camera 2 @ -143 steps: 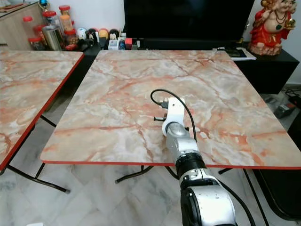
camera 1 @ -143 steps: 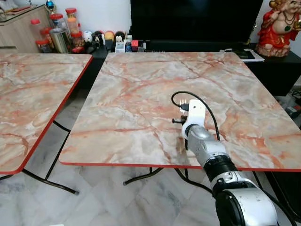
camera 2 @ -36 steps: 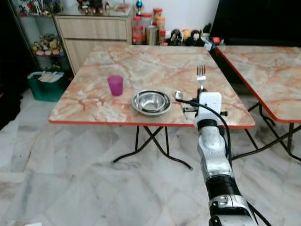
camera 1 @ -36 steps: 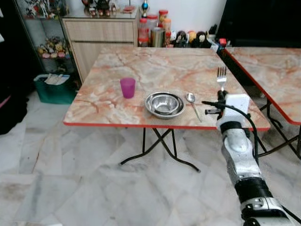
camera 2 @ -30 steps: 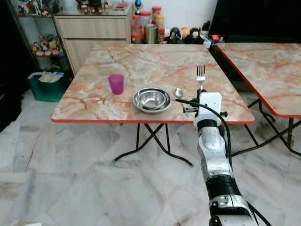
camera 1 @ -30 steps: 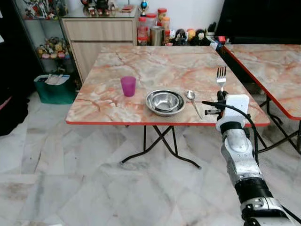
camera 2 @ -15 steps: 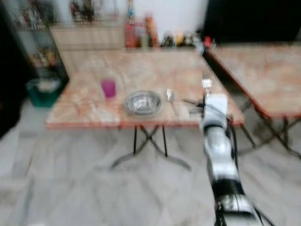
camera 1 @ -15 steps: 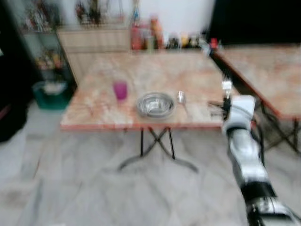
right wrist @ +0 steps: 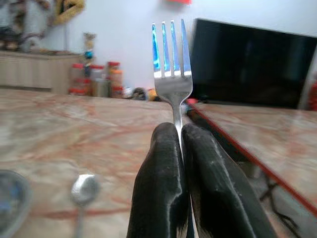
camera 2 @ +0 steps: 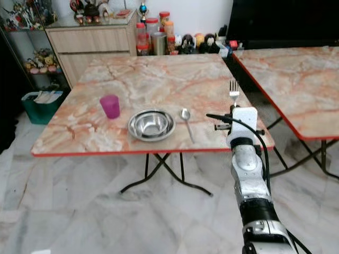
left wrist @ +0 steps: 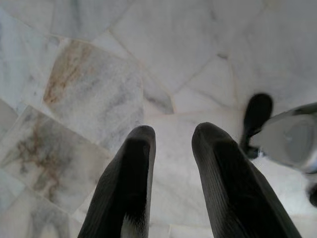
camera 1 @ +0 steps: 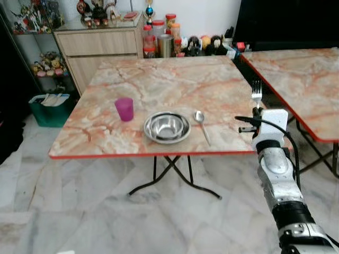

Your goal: Setting the table

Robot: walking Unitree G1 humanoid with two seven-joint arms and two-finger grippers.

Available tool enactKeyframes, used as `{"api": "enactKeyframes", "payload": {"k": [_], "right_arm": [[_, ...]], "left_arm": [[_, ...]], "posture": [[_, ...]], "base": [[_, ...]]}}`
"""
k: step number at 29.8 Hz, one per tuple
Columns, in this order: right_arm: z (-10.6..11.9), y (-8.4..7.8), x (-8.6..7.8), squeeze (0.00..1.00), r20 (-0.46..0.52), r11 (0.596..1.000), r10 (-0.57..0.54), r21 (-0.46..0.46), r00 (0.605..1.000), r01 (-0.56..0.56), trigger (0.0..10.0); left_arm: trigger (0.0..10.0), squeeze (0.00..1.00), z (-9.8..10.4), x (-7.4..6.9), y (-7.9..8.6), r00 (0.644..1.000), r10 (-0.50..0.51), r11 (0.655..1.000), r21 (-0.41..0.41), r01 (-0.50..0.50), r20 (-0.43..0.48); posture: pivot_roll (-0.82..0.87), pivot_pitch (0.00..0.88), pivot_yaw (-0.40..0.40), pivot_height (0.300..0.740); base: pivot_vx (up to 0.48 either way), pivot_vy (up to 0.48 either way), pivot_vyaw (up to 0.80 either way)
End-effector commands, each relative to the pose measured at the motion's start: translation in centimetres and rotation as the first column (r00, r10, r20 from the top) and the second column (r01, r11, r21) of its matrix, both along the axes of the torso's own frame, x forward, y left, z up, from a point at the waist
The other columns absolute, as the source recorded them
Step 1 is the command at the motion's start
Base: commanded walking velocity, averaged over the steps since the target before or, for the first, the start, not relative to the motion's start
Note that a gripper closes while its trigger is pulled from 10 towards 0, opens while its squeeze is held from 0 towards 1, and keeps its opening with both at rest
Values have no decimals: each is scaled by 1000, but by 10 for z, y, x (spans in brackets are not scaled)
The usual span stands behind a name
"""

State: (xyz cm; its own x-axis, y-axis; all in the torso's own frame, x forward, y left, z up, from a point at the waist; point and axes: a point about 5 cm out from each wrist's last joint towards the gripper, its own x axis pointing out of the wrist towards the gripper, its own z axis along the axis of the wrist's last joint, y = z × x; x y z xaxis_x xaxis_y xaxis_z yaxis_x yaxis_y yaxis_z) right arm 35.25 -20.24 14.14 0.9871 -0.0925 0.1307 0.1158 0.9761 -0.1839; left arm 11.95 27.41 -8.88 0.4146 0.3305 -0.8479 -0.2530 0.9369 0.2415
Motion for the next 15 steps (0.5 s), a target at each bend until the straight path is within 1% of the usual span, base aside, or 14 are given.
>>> {"api": "enactKeyframes", "payload": {"k": [1, 3, 6, 7, 15], "right_arm": [[5, 6, 2, 0, 7, 999, 33, -35, 999, -33, 10000], [4, 7, 2, 0, 4, 997, 46, -68, 999, -46, 10000], [3, 7, 1, 0, 5, 999, 42, -24, 999, -42, 10000], [3, 6, 1, 0, 5, 999, 39, -9, 999, -39, 10000], [3, 5, 0, 0, 2, 1000, 27, 3, 1000, -27, 10000]], "left_arm": [[10000, 0, 1, 1, 2, 1000, 3, 1000, 5, -3, -4], [10000, 0, 1, 1, 2, 1000, 2, 1000, 5, -2, -4], [10000, 0, 1, 1, 2, 1000, 3, 1000, 4, -3, -4], [10000, 0, 1, 1, 2, 1000, 2, 1000, 4, -2, -4], [10000, 0, 1, 1, 2, 1000, 2, 1000, 4, -2, -5]], "posture": [[46, 0, -5, 732], [45, 0, -6, 732], [45, 0, -6, 732], [45, 0, -6, 732], [43, 0, -5, 732]], "base": [[352, 0, 625], [349, 0, 800], [354, 0, 800], [349, 0, 0], [352, 0, 0]]}}
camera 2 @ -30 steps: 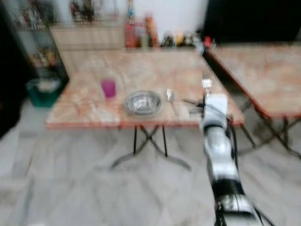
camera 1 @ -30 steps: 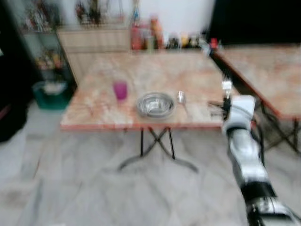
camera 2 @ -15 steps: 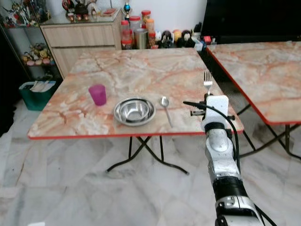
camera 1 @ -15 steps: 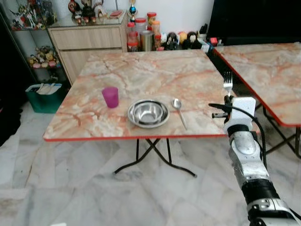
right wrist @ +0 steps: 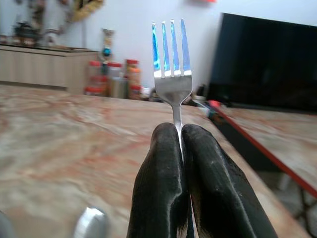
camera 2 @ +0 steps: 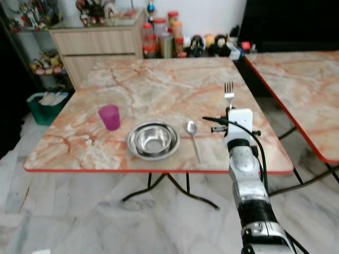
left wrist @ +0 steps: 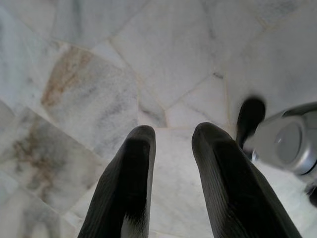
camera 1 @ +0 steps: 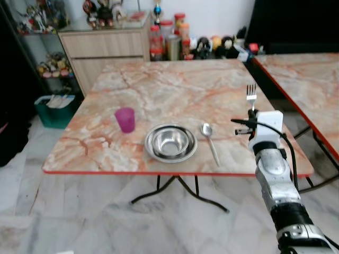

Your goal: Setting the table

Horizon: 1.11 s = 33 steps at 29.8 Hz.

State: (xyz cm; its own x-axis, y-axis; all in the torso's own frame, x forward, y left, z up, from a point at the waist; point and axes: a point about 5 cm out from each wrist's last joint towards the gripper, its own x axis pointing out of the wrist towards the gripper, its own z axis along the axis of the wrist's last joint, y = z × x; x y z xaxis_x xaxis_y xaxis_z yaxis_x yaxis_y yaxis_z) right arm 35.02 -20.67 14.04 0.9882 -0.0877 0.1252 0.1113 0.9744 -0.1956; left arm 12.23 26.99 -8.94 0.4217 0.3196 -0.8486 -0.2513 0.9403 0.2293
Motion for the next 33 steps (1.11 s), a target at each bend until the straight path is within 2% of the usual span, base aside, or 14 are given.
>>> {"api": "enactKeyframes", "payload": {"k": [1, 4, 9, 10, 14, 18, 21, 22, 23, 24, 28, 31, 33], "right_arm": [[4, 9, 2, 0, 9, 1000, 20, 18, 1000, -20, 10000], [2, 11, -2, 0, -5, 997, 28, 69, 1000, -27, 10000], [-5, 17, -11, 0, -72, 996, 12, 91, 997, -6, 10000], [-5, 17, -16, 0, -81, 997, 1, 73, 997, 5, 10000], [-4, 12, -24, 0, -104, 996, -33, 83, 994, 41, 10000], [-4, -2, -29, 0, -156, 984, -95, 135, 983, 117, 10000], [-10, -11, -27, 0, -216, 972, -135, 160, 967, 171, 10000], [-17, -15, -24, 0, -278, 967, -141, 167, 950, 193, 10000], [-17, -15, -24, 0, -278, 967, -141, 167, 950, 193, 10000], [-23, -20, -22, 0, -337, 963, -161, 154, 928, 223, 10000], [-29, -28, -18, 0, -419, 951, -173, 163, 891, 261, 10000], [-35, -28, -17, 0, -461, 955, -153, 158, 874, 251, 10000], [-41, -24, -15, 0, -499, 964, -100, 167, 861, 209, 10000]], "left_arm": [[10000, 0, 1, -2, 6, 1000, 5, 1000, 15, -5, -12], [10000, 0, 1, -2, 6, 1000, 4, 1000, 16, -3, -12], [10000, 0, 2, -2, 7, 1000, 7, 1000, 18, -7, -7], [10000, 0, 2, -2, 7, 1000, 5, 1000, 18, -5, -9], [10000, 0, 2, -1, 7, 1000, 2, 1000, 19, -2, -9], [10000, 0, 2, -1, 7, 1000, -6, 1000, 18, 6, -10], [10000, 0, 2, 0, 6, 1000, -7, 1000, 17, 7, -9], [10000, 0, 2, 0, 6, 1000, -6, 1000, 14, 6, -8], [10000, 0, 2, 0, 6, 1000, -6, 1000, 14, 6, -8], [10000, 0, 2, 0, 6, 1000, -6, 1000, 11, 6, -7], [10000, 0, 2, 0, 5, 1000, -4, 1000, 4, 4, -10], [10000, 0, 1, 0, 5, 1000, -3, 1000, 4, 3, -11], [10000, 0, 1, 0, 5, 1000, -3, 1000, 5, 4, -13]], "posture": [[43, 0, -5, 732], [43, 0, -7, 732], [45, 0, -9, 732], [44, 0, -6, 732], [35, 0, 0, 732], [24, 0, 3, 732], [25, 0, -2, 732], [25, 0, -3, 732], [25, 0, -3, 732], [25, 0, -3, 732], [27, 0, -6, 732], [27, 0, -5, 732], [26, 0, -5, 732]], "base": [[356, 0, 0], [351, 0, 0], [322, 0, 0], [0, 0, 0], [0, 0, 0], [0, 0, 0], [0, 0, 0], [0, 0, 0], [0, 0, 0], [0, 0, 0], [0, 0, 0], [0, 0, 0], [0, 0, 0]]}}
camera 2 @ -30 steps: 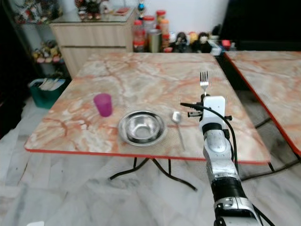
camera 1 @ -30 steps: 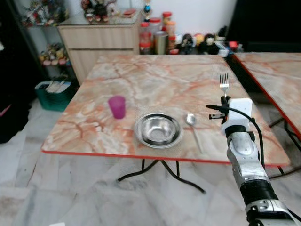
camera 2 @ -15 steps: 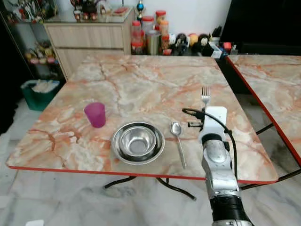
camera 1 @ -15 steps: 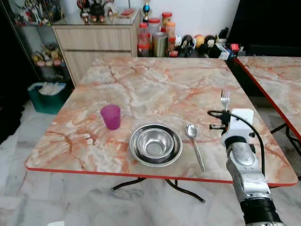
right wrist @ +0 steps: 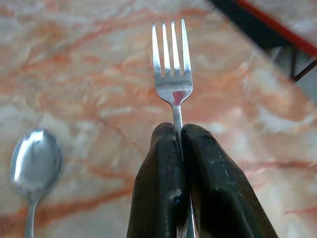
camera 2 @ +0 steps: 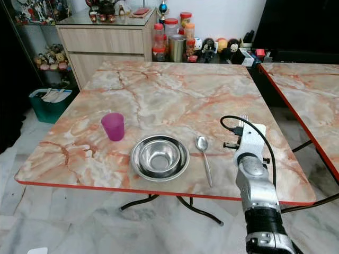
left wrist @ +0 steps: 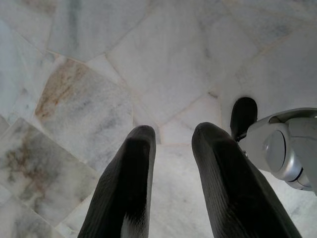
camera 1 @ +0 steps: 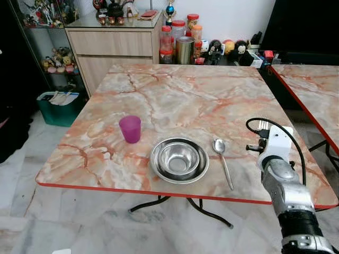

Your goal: Setting the table

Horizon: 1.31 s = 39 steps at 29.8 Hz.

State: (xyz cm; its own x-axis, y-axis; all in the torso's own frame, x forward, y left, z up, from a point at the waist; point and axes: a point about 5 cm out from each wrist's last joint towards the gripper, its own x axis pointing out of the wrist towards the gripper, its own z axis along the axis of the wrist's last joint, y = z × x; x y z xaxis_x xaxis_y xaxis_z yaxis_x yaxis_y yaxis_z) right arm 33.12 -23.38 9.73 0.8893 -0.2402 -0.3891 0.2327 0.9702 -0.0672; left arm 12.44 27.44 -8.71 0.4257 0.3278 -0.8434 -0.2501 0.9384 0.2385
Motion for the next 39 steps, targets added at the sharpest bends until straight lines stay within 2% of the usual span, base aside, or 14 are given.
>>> {"api": "enactKeyframes", "payload": {"k": [1, 3, 4, 6, 11, 27, 39], "right_arm": [[1, 4, 4, 0, -20, 999, 37, 14, 999, -36, 10000], [1, 4, 5, 0, -22, 999, 36, 15, 999, -36, 10000], [-5, 10, 5, 0, -58, 997, 83, 9, 995, -82, 10000], [-8, 14, 5, 0, -75, 995, 104, 15, 992, -103, 10000], [-13, 17, 2, 0, -102, 991, 134, 29, 986, -132, 10000], [-18, 5, -3, 0, -155, 991, 130, 15, 979, -129, 10000], [-22, 7, -2, 0, -167, 985, 170, 40, 971, -165, 10000]], "left_arm": [[10000, 0, -1, -2, 1, 1000, -1, 1000, -5, 1, -17], [10000, 0, -1, -2, 1, 1000, -1, 1000, -5, 1, -17], [10000, 0, -1, -3, 1, 1000, 2, 1000, -5, -2, -18], [10000, 0, -1, -3, 1, 1000, 3, 1000, -5, -3, -19], [10000, 0, -1, -3, 1, 1000, 4, 1000, -5, -4, -21], [10000, 0, -1, -3, 0, 1000, 0, 1000, -9, 0, -24], [10000, 0, -2, -4, 0, 1000, 2, 1000, -8, -3, -25]], "posture": [[26, 0, -5, 732], [26, 0, -5, 732], [38, 0, -8, 732], [38, 0, -8, 732], [37, 0, -5, 732], [34, 0, -7, 732], [38, 0, -11, 732]], "base": [[0, 0, 0], [0, 0, 0], [0, 0, 0], [0, 0, 0], [0, 0, 0], [0, 0, 0], [0, 0, 0]]}}
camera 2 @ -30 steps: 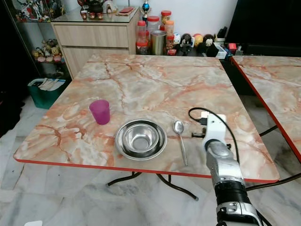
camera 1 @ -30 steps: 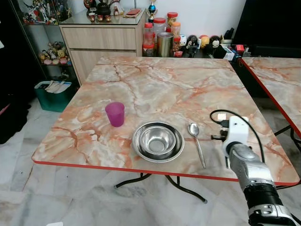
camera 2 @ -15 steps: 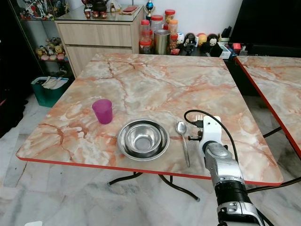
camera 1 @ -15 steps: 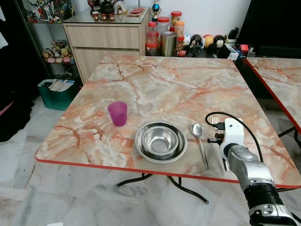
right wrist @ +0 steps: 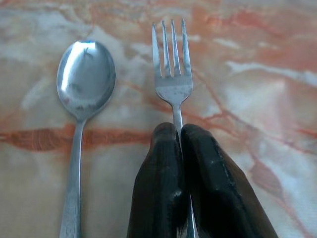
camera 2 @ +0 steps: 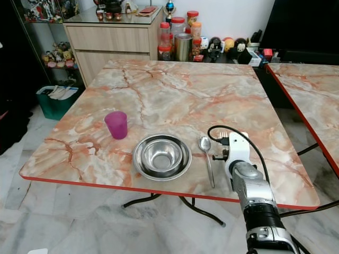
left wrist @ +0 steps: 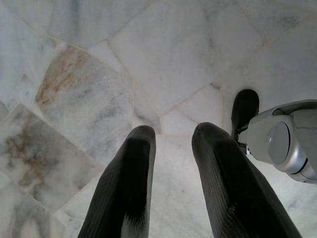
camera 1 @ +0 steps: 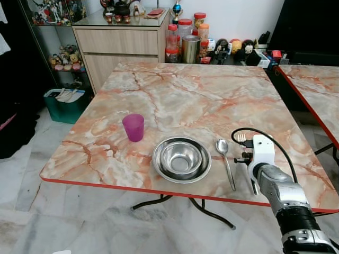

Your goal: Setting the table

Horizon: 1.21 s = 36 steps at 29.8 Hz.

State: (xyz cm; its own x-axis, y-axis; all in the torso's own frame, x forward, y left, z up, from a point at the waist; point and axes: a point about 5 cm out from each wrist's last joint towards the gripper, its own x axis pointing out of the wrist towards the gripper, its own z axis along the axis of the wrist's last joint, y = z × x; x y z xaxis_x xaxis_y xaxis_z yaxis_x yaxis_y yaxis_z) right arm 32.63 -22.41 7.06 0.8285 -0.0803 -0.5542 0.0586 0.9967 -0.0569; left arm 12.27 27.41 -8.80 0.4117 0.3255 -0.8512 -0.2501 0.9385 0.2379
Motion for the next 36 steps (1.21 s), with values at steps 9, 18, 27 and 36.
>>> {"api": "enactKeyframes", "payload": {"k": [9, 18, 27, 36], "right_arm": [[2, -3, 5, 0, 18, 1000, 24, 13, 1000, -24, 10000], [6, -1, 11, 0, 38, 999, 42, 14, 998, -43, 10000], [5, -2, 13, 0, 34, 999, 34, 14, 999, -35, 10000], [1, -3, 13, 0, 25, 1000, 17, 23, 1000, -18, 10000]], "left_arm": [[10000, 0, -1, -2, 0, 1000, -3, 1000, 0, 3, -11], [10000, 0, -1, -2, 1, 1000, -3, 1000, 5, 3, -14], [10000, 0, -1, -3, 0, 1000, -6, 1000, 4, 6, -16], [10000, 0, -1, -3, 1, 1000, -8, 1000, 7, 8, -20]], "posture": [[38, 0, -11, 732], [39, 0, -11, 732], [40, 0, -12, 732], [45, 0, -13, 732]], "base": [[0, 0, 0], [0, 0, 0], [0, 0, 0], [0, 0, 0]]}}
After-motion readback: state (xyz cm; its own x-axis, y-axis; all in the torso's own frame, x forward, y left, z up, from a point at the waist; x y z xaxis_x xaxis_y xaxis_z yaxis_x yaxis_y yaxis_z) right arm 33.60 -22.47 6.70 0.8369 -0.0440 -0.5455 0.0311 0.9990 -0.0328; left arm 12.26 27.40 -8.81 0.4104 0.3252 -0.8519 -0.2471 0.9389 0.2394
